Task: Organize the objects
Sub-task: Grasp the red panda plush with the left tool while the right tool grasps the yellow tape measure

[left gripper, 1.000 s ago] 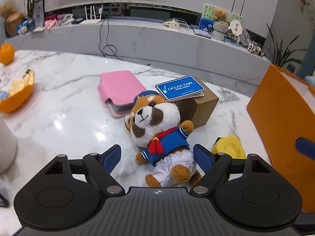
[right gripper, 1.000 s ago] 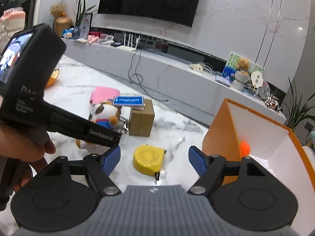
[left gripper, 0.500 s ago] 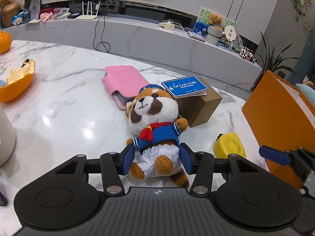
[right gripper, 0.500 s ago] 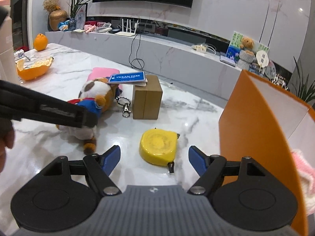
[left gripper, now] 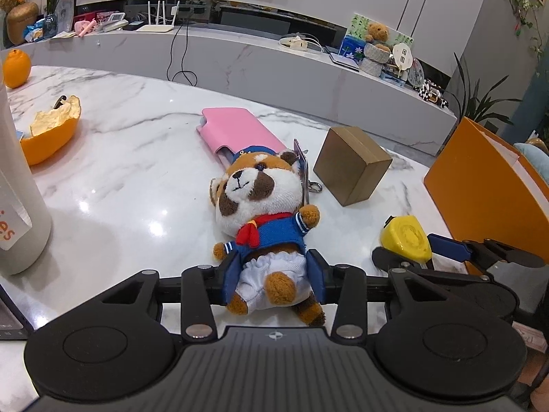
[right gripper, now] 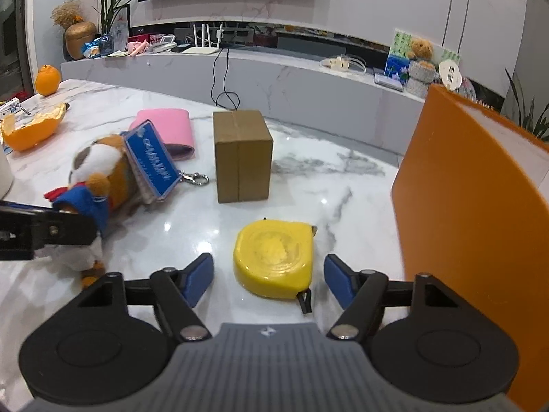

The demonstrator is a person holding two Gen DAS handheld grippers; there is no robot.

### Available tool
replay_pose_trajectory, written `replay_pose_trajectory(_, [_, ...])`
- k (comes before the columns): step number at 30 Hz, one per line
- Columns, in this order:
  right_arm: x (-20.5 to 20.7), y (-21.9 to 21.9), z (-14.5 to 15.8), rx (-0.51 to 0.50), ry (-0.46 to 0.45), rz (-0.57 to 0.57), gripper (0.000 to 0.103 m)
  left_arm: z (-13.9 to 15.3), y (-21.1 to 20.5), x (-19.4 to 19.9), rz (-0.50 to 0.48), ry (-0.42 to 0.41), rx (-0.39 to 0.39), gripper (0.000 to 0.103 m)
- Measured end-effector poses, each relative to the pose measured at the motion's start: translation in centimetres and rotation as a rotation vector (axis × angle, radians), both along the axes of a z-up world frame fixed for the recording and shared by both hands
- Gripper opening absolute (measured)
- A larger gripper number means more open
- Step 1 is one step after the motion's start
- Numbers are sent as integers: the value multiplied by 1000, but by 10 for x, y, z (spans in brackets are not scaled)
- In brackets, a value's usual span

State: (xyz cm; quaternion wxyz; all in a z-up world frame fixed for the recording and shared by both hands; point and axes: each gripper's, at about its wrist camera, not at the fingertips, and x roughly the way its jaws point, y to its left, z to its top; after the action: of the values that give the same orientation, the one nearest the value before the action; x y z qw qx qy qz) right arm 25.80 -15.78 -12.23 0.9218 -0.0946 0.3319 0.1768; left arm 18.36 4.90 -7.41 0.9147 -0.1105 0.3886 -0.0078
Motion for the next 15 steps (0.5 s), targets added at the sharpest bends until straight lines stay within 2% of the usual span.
replay_pose_trajectory(2, [1,-1,0,17,3,-3,70,0,-2,1,-2,2,7,49])
replay_pose_trajectory(5, [1,-2,0,21,-2,9,53,-2,-3,3,-1,6,13,49])
replay_pose_trajectory(15, [-6,-2,4,12,29,40,53,0,-5,-4,-15,32,22,48])
